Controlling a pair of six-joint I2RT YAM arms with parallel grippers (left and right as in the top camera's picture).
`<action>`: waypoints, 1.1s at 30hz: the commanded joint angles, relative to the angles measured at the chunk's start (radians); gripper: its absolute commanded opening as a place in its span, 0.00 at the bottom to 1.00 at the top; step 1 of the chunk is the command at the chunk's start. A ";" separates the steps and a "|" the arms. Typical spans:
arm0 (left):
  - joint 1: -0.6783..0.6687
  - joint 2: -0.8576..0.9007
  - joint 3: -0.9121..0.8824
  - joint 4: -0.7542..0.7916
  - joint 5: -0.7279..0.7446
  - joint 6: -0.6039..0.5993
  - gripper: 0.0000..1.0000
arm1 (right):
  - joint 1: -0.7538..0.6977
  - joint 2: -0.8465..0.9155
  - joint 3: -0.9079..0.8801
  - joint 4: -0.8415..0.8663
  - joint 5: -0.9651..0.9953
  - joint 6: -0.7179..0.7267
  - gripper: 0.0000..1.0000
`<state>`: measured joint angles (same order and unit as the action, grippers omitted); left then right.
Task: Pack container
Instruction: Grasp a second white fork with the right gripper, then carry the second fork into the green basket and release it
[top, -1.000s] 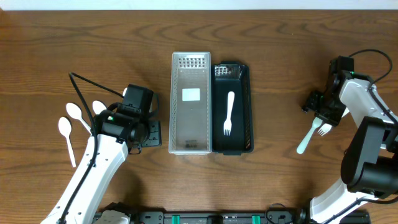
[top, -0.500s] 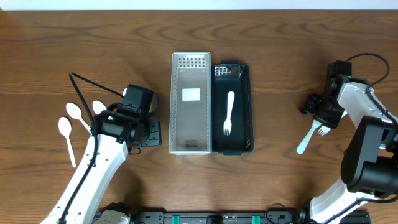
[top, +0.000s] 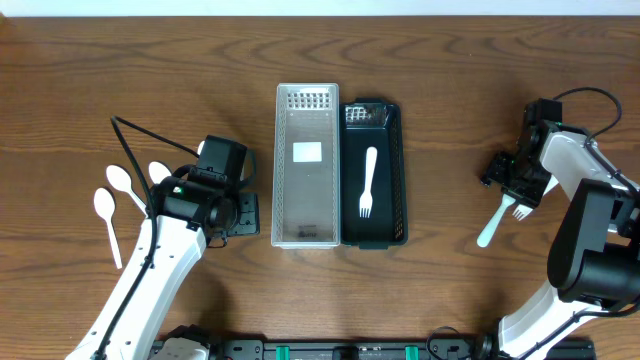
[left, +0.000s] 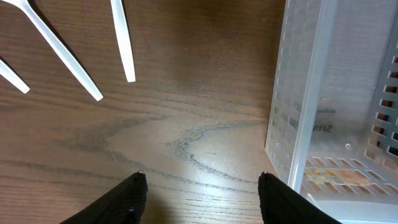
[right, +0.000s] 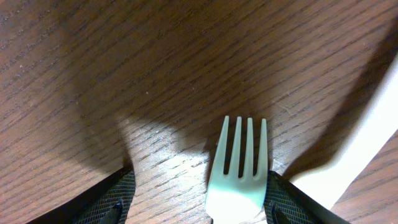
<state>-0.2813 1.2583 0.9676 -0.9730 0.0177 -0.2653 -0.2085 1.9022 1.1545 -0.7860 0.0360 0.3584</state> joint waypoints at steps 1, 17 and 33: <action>0.005 -0.011 0.023 -0.005 -0.015 0.002 0.61 | -0.009 0.026 -0.014 0.000 0.008 -0.008 0.67; 0.005 -0.011 0.023 -0.006 -0.015 0.002 0.60 | -0.009 0.026 -0.014 -0.002 0.008 -0.008 0.37; 0.005 -0.011 0.023 -0.006 -0.015 0.002 0.60 | 0.011 0.002 0.030 -0.041 0.007 -0.008 0.16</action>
<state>-0.2813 1.2583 0.9676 -0.9730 0.0177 -0.2657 -0.2077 1.9030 1.1595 -0.8059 0.0292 0.3534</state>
